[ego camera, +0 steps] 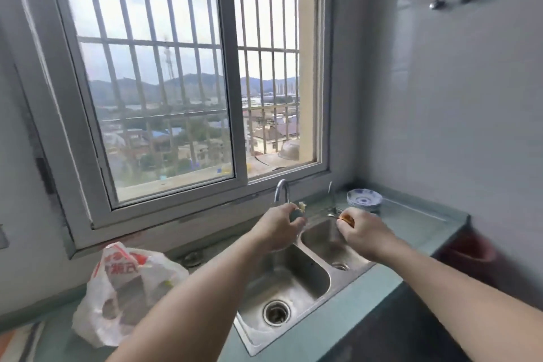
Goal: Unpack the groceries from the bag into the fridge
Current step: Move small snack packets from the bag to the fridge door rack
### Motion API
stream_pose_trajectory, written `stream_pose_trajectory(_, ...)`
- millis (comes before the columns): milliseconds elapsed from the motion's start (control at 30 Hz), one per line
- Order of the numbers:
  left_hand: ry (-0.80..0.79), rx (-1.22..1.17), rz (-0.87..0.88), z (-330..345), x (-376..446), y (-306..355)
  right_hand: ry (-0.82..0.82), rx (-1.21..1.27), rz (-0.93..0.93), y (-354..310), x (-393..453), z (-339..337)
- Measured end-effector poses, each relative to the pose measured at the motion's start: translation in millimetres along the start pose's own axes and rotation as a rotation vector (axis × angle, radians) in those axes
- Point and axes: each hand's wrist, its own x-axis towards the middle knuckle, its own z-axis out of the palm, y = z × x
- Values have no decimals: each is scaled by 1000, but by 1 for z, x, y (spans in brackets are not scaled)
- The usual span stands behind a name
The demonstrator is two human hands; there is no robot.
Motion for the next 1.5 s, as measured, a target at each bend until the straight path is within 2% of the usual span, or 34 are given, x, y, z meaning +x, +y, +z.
stream_pose_trajectory(167, -97, -5, 166, 59, 17, 81, 93, -62, 169, 72, -42, -63)
stream_pose_trajectory(300, -173, -22, 375, 103, 35, 140, 198, -119, 321, 117, -72, -110)
stream_pose_trajectory(567, -433, -173, 705, 207, 37, 253, 445, -165, 683, 179, -165, -170)
stream_pose_trajectory(800, -705, -308, 993, 274, -37, 341, 679, -246, 991, 195, -285, -199)
stream_pose_trajectory(933, -789, -327, 1130, 287, -97, 382, 786, -289, 1113, 188, -354, -215)
stream_pose_trajectory(1133, -856, -404, 1202, 300, -182, 434, 866, -383, 1205, 175, -451, -239)
stream_pose_trajectory(1333, -915, -357, 1272, 321, -243, 450, 975, -324, 1258, 179, -522, -233)
stream_pose_trajectory(1500, -949, -407, 1284, 319, -282, 480, 1081, -319, 1297, 167, -571, -258)
